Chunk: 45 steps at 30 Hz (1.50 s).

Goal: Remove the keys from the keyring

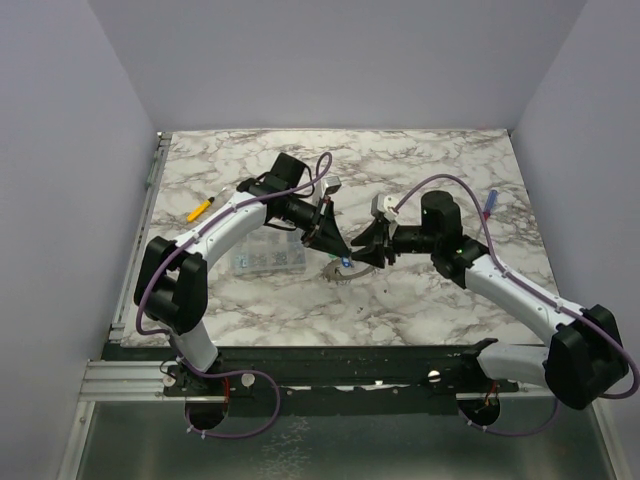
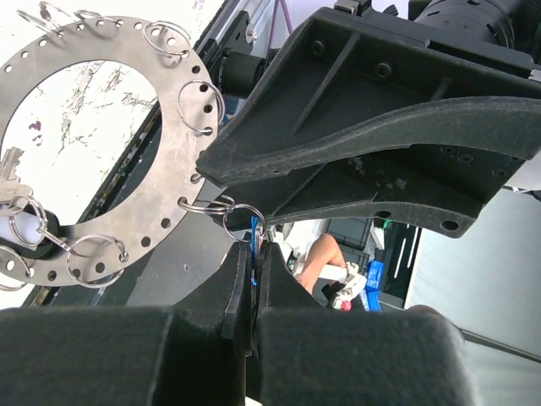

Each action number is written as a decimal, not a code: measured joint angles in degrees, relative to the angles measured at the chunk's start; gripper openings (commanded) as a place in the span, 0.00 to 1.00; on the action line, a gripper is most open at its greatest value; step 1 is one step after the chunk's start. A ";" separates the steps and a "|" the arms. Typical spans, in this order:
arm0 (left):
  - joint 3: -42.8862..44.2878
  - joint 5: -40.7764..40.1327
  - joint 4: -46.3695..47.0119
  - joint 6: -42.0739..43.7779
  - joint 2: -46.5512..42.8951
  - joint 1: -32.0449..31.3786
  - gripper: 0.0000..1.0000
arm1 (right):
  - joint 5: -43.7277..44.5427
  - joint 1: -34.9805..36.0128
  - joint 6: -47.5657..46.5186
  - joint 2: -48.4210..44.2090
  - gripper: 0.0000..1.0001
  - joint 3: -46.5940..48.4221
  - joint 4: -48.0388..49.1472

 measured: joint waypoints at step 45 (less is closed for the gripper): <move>6.12 -0.94 0.55 1.22 1.40 2.45 0.00 | -0.44 -1.51 15.28 0.31 0.01 -3.65 29.70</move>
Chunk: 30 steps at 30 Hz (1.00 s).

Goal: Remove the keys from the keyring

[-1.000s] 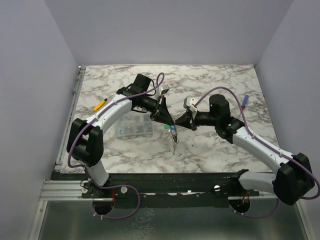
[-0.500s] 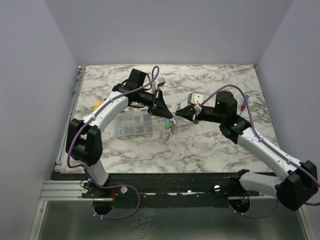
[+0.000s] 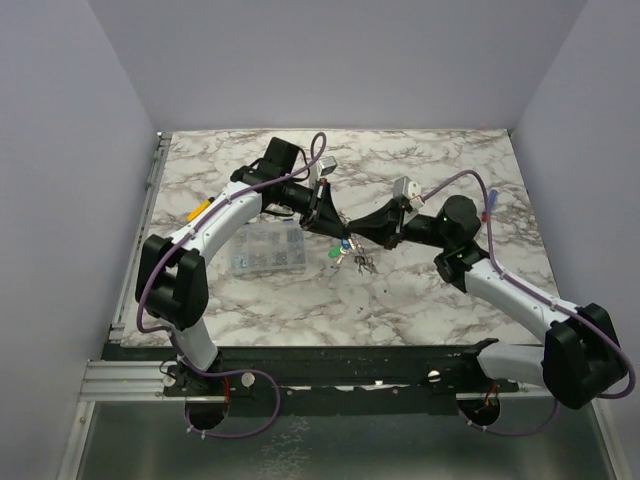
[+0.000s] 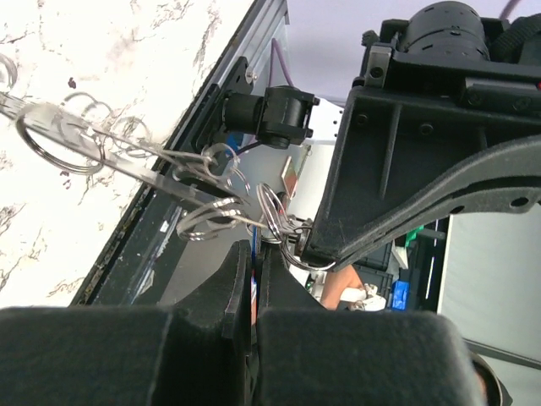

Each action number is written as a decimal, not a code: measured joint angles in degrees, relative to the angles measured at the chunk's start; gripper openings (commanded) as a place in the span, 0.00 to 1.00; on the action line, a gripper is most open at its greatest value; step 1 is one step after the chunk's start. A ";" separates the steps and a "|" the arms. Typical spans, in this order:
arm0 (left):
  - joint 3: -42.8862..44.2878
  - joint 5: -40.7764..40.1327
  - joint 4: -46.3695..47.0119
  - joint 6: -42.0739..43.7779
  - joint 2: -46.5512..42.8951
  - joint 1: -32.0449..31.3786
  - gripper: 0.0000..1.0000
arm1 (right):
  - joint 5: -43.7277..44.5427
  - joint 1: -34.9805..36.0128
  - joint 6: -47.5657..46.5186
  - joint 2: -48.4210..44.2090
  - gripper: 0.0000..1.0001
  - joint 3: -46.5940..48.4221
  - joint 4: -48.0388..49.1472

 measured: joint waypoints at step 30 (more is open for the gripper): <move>-0.02 -1.27 0.42 1.49 -2.86 1.55 0.00 | -0.17 -2.62 -7.06 -2.32 0.32 -3.54 -10.45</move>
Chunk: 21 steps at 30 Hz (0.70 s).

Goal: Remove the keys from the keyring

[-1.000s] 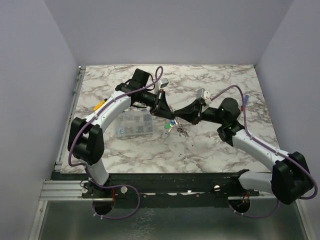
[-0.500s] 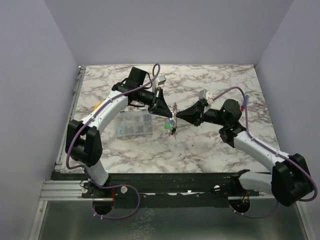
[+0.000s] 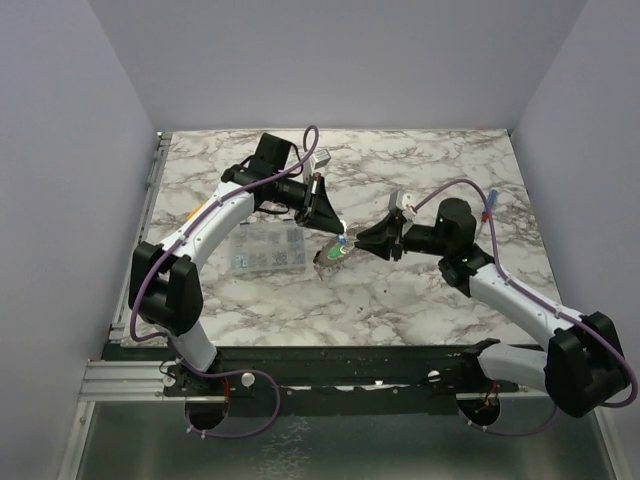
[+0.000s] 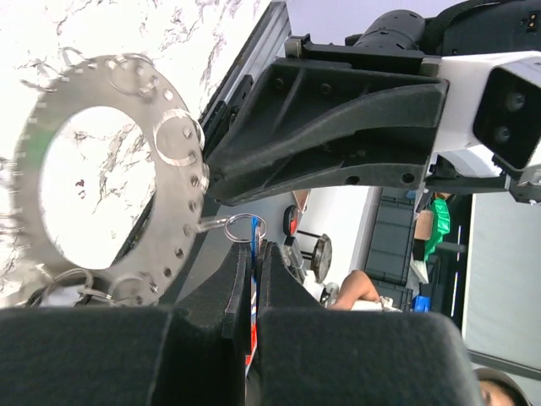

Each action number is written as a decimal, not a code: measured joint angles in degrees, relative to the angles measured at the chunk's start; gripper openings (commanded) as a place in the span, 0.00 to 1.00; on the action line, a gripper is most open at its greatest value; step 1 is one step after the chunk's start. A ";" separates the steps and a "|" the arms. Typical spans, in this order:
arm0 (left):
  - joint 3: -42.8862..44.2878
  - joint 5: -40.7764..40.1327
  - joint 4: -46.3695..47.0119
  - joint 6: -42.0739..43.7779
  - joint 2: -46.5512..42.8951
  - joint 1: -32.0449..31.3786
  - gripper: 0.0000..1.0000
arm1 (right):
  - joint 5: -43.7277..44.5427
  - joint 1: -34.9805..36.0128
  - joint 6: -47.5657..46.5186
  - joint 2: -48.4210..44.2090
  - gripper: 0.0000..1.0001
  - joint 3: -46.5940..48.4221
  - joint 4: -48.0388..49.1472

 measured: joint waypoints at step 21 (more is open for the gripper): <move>-0.44 0.61 0.20 -0.61 0.02 0.33 0.00 | 6.58 3.26 -7.32 0.70 0.42 15.82 -27.89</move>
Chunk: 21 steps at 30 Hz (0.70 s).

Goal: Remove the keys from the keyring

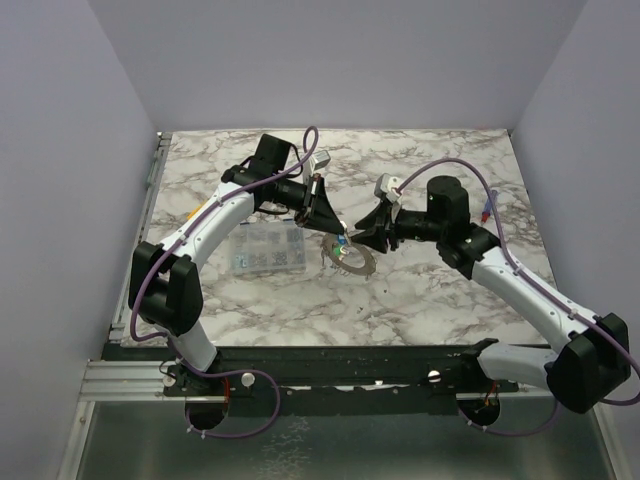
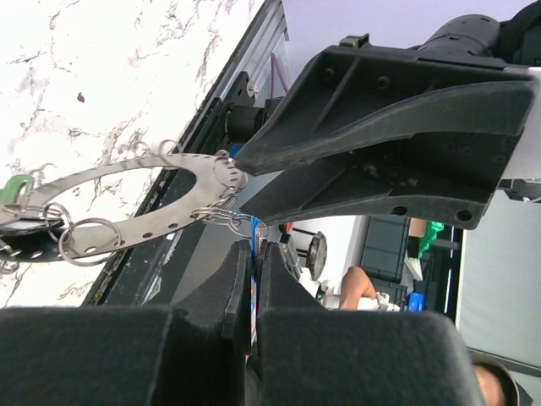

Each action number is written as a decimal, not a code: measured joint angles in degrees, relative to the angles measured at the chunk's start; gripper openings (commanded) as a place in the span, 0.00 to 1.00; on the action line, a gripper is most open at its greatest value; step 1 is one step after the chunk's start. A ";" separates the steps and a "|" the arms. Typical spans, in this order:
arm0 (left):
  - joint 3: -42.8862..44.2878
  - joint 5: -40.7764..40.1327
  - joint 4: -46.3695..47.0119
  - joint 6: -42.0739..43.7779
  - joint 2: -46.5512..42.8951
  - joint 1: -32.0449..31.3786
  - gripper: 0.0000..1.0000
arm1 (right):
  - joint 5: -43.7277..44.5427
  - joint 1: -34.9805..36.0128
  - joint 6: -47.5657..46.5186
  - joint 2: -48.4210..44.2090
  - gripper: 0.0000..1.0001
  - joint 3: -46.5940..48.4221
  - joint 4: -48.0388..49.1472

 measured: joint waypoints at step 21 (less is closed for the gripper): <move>-1.46 2.12 0.20 -1.05 -0.13 0.00 0.00 | 9.94 5.40 1.51 6.71 0.46 4.85 -3.23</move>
